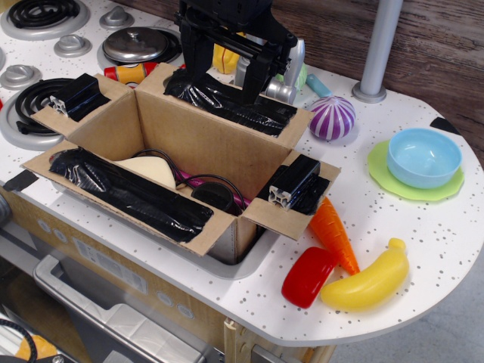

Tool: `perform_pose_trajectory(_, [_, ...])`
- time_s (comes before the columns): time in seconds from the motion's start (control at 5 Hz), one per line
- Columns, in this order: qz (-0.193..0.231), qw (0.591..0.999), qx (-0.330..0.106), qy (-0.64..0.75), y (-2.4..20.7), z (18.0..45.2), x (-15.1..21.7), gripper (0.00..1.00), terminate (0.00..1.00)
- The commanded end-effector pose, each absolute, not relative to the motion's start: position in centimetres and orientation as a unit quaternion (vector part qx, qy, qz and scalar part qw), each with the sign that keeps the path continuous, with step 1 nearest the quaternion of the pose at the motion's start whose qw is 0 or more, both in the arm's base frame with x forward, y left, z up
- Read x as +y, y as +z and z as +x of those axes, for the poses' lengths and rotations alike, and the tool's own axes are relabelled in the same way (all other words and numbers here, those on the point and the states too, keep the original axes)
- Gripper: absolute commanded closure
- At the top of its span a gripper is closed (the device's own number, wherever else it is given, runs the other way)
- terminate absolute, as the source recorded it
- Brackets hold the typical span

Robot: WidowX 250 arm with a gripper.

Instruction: Pick up bowl and put in small4fbox

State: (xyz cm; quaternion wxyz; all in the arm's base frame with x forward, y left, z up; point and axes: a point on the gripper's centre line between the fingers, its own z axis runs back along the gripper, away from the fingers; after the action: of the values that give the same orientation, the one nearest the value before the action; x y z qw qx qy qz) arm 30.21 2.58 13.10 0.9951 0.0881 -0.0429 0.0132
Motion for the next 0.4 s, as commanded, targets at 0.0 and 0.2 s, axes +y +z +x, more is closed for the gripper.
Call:
perform_pose_trajectory(0.0, [0.088, 0.995, -0.043, 0.013, 13.1, 30.2, 2.6, 0.0, 0.0])
perform_pose_trajectory(0.2, [0.082, 0.993, -0.07, -0.049, 13.8, 31.7, -0.5, 0.0, 0.0])
